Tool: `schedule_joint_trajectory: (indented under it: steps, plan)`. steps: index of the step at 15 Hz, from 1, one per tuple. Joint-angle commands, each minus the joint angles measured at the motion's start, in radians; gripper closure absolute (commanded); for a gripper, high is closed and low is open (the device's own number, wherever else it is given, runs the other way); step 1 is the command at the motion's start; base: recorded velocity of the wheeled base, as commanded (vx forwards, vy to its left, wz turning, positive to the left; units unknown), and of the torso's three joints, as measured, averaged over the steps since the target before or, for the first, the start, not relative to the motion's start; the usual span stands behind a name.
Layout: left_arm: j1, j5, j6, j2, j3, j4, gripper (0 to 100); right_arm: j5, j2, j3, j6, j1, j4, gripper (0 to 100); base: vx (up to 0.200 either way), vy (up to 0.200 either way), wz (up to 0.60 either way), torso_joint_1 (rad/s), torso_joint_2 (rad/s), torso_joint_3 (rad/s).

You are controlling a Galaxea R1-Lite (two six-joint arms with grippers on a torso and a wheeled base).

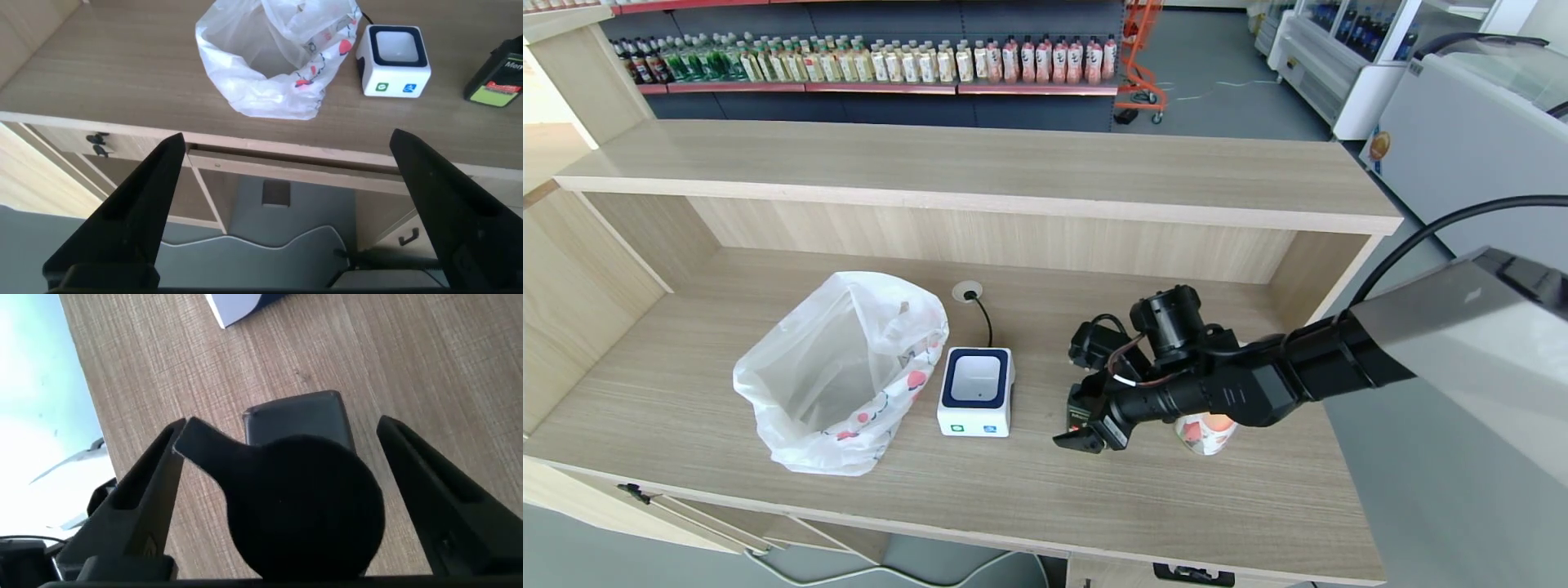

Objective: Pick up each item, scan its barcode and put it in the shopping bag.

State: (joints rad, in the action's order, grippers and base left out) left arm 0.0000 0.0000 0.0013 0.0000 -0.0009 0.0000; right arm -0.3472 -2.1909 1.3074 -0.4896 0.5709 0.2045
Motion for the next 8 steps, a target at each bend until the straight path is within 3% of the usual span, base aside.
schedule_joint_trajectory:
  steps: [1, 8]
  plan:
    - [-0.002, 0.0, 0.0, 0.002, 0.001, 0.0, 0, -0.003, 0.036, -0.034, -0.001, -0.011, 0.001, 100, 0.0, 0.0, 0.0, 0.0, 0.0, 0.0]
    - [0.0, 0.0, 0.0, 0.002, -0.001, 0.0, 0, -0.003, 0.131, -0.157, 0.006, -0.017, 0.064, 100, 0.0, 0.0, 0.0, 0.0, 0.0, 0.0]
